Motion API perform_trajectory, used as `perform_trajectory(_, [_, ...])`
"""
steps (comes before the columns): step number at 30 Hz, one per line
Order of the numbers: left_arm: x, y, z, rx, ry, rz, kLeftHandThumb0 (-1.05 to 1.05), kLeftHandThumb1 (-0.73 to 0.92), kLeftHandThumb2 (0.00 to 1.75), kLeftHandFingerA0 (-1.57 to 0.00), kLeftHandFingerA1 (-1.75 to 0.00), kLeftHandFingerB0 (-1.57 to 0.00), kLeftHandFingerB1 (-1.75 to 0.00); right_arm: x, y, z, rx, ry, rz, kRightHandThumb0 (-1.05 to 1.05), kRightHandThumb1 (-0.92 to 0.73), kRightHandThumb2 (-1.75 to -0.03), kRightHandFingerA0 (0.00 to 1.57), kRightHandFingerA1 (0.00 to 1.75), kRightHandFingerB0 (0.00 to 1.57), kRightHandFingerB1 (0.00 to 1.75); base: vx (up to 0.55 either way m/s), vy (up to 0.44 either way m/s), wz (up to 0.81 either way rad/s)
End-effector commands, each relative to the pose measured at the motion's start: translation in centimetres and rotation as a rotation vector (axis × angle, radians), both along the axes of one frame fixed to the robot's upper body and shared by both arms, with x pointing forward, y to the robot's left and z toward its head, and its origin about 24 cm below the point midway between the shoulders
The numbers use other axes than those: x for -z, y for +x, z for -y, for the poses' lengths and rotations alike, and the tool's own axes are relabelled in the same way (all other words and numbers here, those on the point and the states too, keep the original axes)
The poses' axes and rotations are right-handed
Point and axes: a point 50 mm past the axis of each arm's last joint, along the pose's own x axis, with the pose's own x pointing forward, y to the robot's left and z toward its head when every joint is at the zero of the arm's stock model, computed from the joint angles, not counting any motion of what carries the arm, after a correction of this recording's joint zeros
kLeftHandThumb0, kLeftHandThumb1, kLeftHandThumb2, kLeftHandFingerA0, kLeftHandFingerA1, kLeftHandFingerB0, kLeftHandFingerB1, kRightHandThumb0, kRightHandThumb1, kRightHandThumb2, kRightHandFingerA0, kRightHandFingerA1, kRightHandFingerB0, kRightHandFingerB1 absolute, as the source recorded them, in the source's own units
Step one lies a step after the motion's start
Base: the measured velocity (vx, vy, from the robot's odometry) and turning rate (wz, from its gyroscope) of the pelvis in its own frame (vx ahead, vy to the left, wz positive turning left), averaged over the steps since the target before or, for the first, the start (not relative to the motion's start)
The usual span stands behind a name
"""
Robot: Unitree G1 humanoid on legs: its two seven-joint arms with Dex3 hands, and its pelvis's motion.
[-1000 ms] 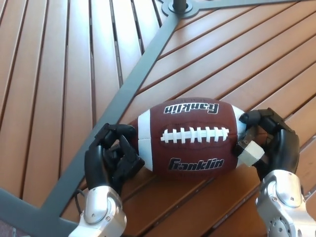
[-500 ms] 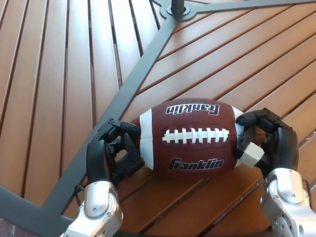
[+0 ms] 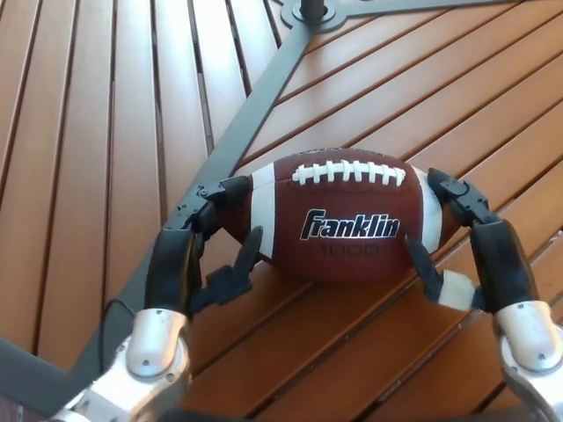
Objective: Pick up a football using both hands and turn around and walk towards another desk and put it on the desk
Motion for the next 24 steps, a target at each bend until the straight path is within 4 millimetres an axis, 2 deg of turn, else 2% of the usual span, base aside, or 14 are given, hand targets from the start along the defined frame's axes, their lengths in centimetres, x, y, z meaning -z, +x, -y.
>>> perform_trajectory(1, [-0.2, -3.0, -4.4, 0.336, 0.735, -0.104, -0.66, 0.71, 0.62, -0.03, -0.49, -0.07, -0.28, 1.9, -4.7, 1.6, -0.369, -0.628, -0.314, -0.94, -0.69, -0.69, 0.0, 0.0, 0.0, 0.0, 0.0, 0.0, 0.0])
perform_trajectory(2, [-0.8, -3.3, -5.3, 0.35, 0.8, -0.075, -0.66, 0.71, 0.62, -0.03, -0.49, -0.07, -0.28, 1.2, -4.9, 2.0, -0.37, -0.648, -0.335, -0.94, -0.69, -0.69, 0.0, 0.0, 0.0, 0.0, 0.0, 0.0, 0.0])
perform_trajectory(3, [-1.4, -3.5, -6.2, 0.355, 0.841, -0.064, -0.66, 0.52, 0.95, -0.01, -0.43, 0.0, -0.26, 0.6, -5.1, 2.6, -0.371, -0.656, -0.333, -1.03, -0.72, -0.65, 0.0, 0.0, 0.0, 0.0, 0.0, 0.0, 0.0])
perform_trajectory(6, [-2.3, -4.0, -7.6, 0.346, 0.894, -0.021, -0.75, 0.51, 0.92, 0.0, -0.49, 0.0, -0.18, -0.4, -5.1, 3.7, -0.35, -0.663, -0.337, -1.04, -0.74, -0.61, 0.0, 0.0, 0.0, 0.0, 0.0, 0.0, 0.0])
perform_trajectory(10, [-2.5, -4.2, -7.7, 0.346, 0.905, -0.02, -0.75, 0.51, 0.92, 0.0, -0.49, 0.0, -0.18, -0.6, -5.2, 3.8, -0.346, -0.672, -0.345, -1.04, -0.74, -0.61, 0.0, 0.0, 0.0, 0.0, 0.0, 0.0, 0.0])
perform_trajectory(11, [-3.6, -4.9, -9.0, 0.387, 0.997, -0.009, -0.67, 0.73, 0.62, -0.04, -0.53, 0.0, -0.23, -1.1, -5.1, 5.5, -0.333, -0.696, -0.339, -0.98, -0.6, -0.87, 0.0, 0.0, 0.0, 0.0, 0.0, 0.0, 0.0])
perform_trajectory(13, [-4.6, -5.7, -9.8, 0.412, 1.036, -0.004, -0.67, 0.73, 0.61, -0.07, -0.52, 0.0, -0.27, -2.5, -5.2, 6.3, -0.335, -0.692, -0.327, -0.99, -0.56, -0.86, 0.0, 0.0, 0.0, 0.0, 0.0, 0.0, 0.0])
perform_trajectory(16, [-4.8, -5.9, -9.9, 0.416, 1.045, -0.006, -0.67, 0.73, 0.61, -0.07, -0.52, 0.0, -0.27, -2.7, -5.3, 6.4, -0.336, -0.693, -0.33, -0.99, -0.56, -0.86, 0.0, 0.0, 0.0, 0.0, 0.0, 0.0, 0.0])
perform_trajectory(17, [-6.8, -7.7, -12.7, 0.414, 1.125, -0.036, -0.71, 0.54, 0.96, 0.0, -0.53, -0.01, -0.22, -5.6, -5.3, 9.3, -0.264, -0.715, -0.307, -1.0, -0.57, -0.86, 0.0, 0.0, 0.0, 0.03, 0.0, 0.0, 0.0])
perform_trajectory(18, [-7.3, -8.0, -13.4, 0.402, 1.14, -0.04, -0.76, 0.54, 0.94, -0.01, -0.5, -0.05, -0.18, -6.3, -5.3, 10.0, -0.251, -0.708, -0.297, -0.99, -0.57, -0.86, 0.0, 0.0, 0.0, 0.03, 0.0, 0.0, 0.0])
perform_trajectory(19, [-7.6, -8.2, -13.8, 0.388, 1.142, -0.046, -0.72, 0.55, 0.97, -0.02, -0.42, -0.01, -0.22, -6.7, -5.3, 10.5, -0.242, -0.709, -0.29, -0.99, -0.58, -0.88, 0.0, 0.0, 0.0, 0.01, 0.0, 0.0, 0.0])
perform_trajectory(23, [-7.9, -8.4, -14.1, 0.378, 1.143, -0.055, -0.72, 0.55, 0.97, -0.02, -0.42, -0.01, -0.22, -7.0, -5.4, 10.9, -0.236, -0.715, -0.288, -0.99, -0.58, -0.88, 0.0, 0.0, 0.0, 0.01, 0.0, 0.0, 0.0])
perform_trajectory(24, [-8.6, -8.6, -15.1, 0.341, 1.133, -0.064, -0.76, 0.59, 1.0, -0.01, -0.27, 0.0, -0.2, -7.8, -5.5, 11.8, -0.208, -0.701, -0.29, -1.0, -0.57, -0.89, 0.0, 0.0, 0.0, 0.06, 0.0, 0.0, 0.0])
